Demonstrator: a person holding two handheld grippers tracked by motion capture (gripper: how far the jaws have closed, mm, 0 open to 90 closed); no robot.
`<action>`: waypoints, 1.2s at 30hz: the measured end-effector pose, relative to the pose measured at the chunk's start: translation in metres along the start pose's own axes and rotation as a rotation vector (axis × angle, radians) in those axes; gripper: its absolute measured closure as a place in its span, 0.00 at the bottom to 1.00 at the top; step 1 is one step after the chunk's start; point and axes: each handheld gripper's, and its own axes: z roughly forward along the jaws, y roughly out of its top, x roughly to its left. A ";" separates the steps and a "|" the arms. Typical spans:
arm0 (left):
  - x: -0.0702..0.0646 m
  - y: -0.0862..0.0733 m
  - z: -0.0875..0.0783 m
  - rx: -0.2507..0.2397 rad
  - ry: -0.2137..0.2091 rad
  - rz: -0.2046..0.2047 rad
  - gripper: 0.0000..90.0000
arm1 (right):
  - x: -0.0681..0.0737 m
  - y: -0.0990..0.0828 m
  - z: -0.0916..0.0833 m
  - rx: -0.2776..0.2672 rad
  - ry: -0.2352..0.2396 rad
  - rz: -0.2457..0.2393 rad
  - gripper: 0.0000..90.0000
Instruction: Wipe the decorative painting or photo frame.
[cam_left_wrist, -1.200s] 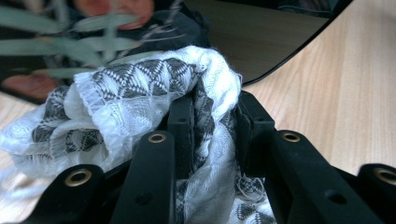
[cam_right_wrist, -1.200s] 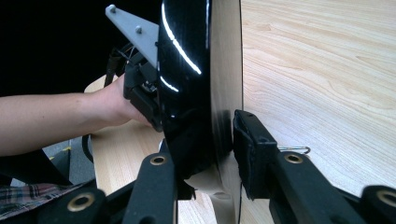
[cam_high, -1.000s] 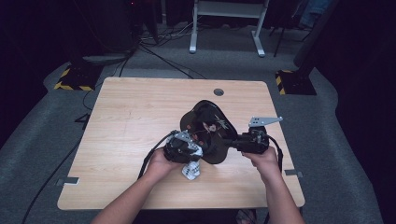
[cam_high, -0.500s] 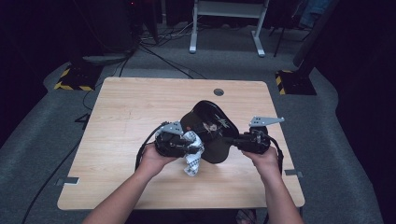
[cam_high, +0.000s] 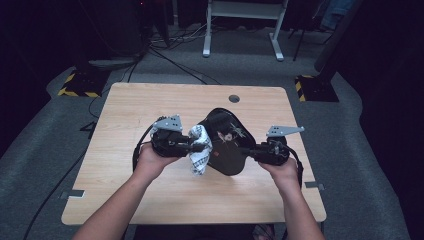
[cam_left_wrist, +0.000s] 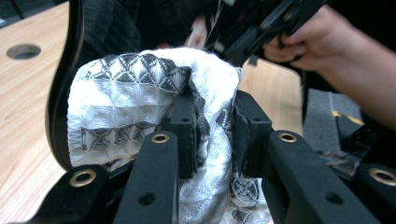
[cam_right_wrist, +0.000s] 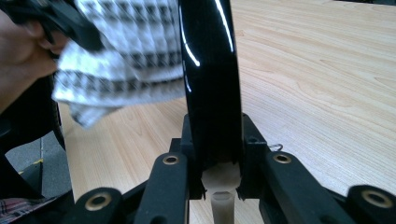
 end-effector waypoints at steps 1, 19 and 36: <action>0.000 0.003 -0.002 -0.004 -0.001 0.004 0.81 | 0.000 0.000 0.000 0.001 -0.001 0.000 0.86; -0.006 0.048 -0.018 -0.075 0.003 0.051 0.81 | 0.008 -0.002 0.000 0.006 0.000 -0.001 0.86; 0.001 0.094 -0.002 -0.077 0.012 0.060 0.81 | 0.015 -0.003 0.001 0.008 -0.012 0.010 0.86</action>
